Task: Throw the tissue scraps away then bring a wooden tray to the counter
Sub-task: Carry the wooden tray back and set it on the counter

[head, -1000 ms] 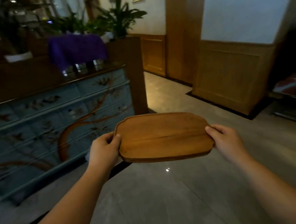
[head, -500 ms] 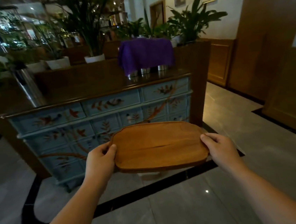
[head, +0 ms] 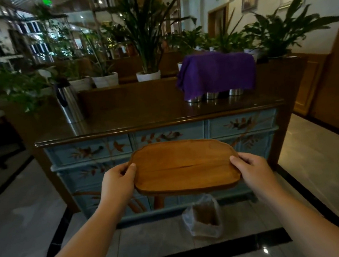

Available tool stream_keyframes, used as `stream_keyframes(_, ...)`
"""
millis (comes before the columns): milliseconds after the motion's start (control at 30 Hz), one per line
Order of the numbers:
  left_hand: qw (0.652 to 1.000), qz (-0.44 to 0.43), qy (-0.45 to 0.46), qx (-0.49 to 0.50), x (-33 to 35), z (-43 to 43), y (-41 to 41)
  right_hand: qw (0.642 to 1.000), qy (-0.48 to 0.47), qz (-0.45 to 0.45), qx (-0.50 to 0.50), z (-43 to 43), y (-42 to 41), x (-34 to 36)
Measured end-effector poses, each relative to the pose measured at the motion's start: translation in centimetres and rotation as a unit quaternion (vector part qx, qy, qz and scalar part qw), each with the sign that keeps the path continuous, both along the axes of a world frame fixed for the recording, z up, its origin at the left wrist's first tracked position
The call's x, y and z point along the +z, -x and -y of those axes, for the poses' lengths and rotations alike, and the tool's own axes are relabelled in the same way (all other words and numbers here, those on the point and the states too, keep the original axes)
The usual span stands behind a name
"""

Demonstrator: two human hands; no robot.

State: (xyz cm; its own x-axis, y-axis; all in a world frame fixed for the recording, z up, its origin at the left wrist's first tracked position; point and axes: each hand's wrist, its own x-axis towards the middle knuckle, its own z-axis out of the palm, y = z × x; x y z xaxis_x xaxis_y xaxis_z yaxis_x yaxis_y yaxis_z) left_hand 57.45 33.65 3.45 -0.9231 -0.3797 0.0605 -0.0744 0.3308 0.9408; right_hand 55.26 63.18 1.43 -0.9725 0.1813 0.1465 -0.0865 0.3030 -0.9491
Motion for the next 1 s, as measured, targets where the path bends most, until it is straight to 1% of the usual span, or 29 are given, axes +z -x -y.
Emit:
stream_keyframes(133,1.000,0.006,0.018,0.016,-0.7,2.3,5.7,1.000,0.004,0.003,0.025,2.1,6.7,-0.7)
stream_keyframes(300,0.997,0.009,0.050,0.062,-1.3,5.1,16.6,0.997,-0.001,0.016,0.074,4.6,18.9,-1.8)
stream_keyframes(433,0.996,0.018,0.045,0.070,-1.2,6.5,24.6,0.993,-0.007,0.037,0.115,6.2,28.5,-2.3)
stream_keyframes(600,0.993,0.048,0.066,0.081,-0.8,9.7,34.1,0.984,-0.057,0.059,0.161,9.0,40.0,-1.6)
stream_keyframes(867,0.993,0.077,0.045,0.079,-1.5,16.9,45.2,0.969,-0.148,0.080,0.180,16.2,51.7,-1.6)
stream_keyframes(1000,0.993,0.083,0.042,0.068,-3.2,20.9,50.7,0.965,-0.164,0.132,0.159,20.0,56.1,-2.2)
